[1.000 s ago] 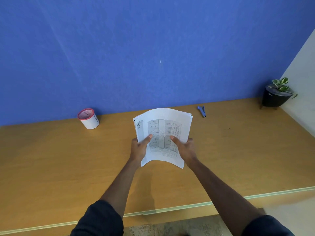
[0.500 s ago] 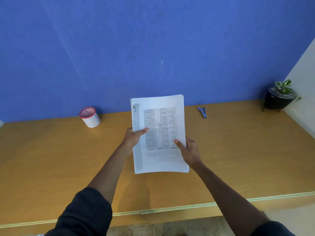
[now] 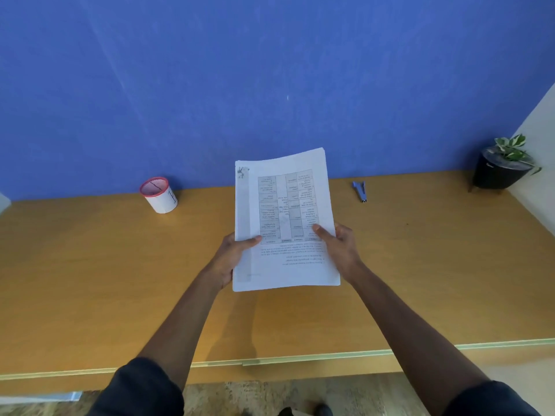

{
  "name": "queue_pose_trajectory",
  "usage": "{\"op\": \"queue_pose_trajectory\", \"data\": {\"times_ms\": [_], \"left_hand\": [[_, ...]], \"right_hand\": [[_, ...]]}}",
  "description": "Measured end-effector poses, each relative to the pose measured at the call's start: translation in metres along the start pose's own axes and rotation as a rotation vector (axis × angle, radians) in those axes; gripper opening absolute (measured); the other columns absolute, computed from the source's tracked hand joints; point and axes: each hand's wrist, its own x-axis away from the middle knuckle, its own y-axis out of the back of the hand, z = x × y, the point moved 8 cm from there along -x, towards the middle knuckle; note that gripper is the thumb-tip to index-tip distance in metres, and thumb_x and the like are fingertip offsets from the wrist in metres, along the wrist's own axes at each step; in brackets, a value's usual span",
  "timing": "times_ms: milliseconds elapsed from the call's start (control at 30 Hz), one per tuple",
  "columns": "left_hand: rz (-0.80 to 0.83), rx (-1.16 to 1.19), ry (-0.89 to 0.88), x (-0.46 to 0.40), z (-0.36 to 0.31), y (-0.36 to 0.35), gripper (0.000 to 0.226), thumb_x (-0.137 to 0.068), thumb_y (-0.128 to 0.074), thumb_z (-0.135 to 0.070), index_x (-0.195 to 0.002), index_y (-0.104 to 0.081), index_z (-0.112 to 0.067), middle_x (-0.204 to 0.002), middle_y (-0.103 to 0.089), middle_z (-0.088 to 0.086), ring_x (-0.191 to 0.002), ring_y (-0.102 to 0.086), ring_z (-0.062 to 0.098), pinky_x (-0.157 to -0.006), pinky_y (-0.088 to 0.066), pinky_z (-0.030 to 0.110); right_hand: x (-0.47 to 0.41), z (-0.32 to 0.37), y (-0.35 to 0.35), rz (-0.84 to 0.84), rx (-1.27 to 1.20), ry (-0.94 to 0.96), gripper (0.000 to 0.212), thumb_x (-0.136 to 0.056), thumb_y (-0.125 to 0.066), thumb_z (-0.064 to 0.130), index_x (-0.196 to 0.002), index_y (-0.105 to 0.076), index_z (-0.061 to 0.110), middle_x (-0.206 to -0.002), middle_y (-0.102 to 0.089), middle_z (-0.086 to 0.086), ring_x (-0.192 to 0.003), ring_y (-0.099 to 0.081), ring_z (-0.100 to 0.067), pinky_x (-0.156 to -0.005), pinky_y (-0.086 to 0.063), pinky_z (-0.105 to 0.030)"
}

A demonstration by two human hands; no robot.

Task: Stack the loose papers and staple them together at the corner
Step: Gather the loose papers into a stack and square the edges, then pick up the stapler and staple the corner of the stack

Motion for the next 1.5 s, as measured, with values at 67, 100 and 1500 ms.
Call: {"op": "queue_pose_trajectory", "data": {"times_ms": [67,100,1500], "left_hand": [[-0.032,-0.024,-0.031,-0.002,0.000,0.004,0.031,-0.092,-0.068,-0.012,-0.122,-0.068,-0.011,-0.116,-0.074,0.009,-0.108,-0.070,0.034,-0.090,-0.057,0.050],[-0.039,-0.035,-0.047,-0.003,0.000,0.004,0.029,-0.092,-0.068,-0.011,-0.121,-0.068,-0.011,-0.116,-0.074,0.009,-0.108,-0.069,0.034,-0.092,-0.056,0.051],[-0.039,0.093,-0.027,-0.033,0.025,-0.020,0.028,-0.093,-0.057,0.003,-0.117,-0.068,-0.007,-0.112,-0.076,0.004,-0.099,-0.073,0.022,-0.075,-0.061,0.031]], "right_hand": [[-0.003,-0.002,-0.001,0.010,0.017,-0.014,0.023,-0.096,-0.064,0.017,-0.117,-0.070,0.009,-0.108,-0.077,-0.004,-0.093,-0.076,-0.023,-0.079,-0.063,-0.038],[-0.004,-0.004,-0.002,0.011,0.021,-0.021,0.024,-0.096,-0.064,0.018,-0.117,-0.070,0.009,-0.108,-0.076,-0.005,-0.093,-0.076,-0.022,-0.078,-0.063,-0.037],[-0.210,-0.006,0.159,-0.417,0.737,-0.168,0.057,-0.081,-0.075,0.040,-0.128,-0.062,0.012,-0.130,-0.064,-0.012,-0.117,-0.061,-0.028,-0.089,-0.049,-0.032]]}}
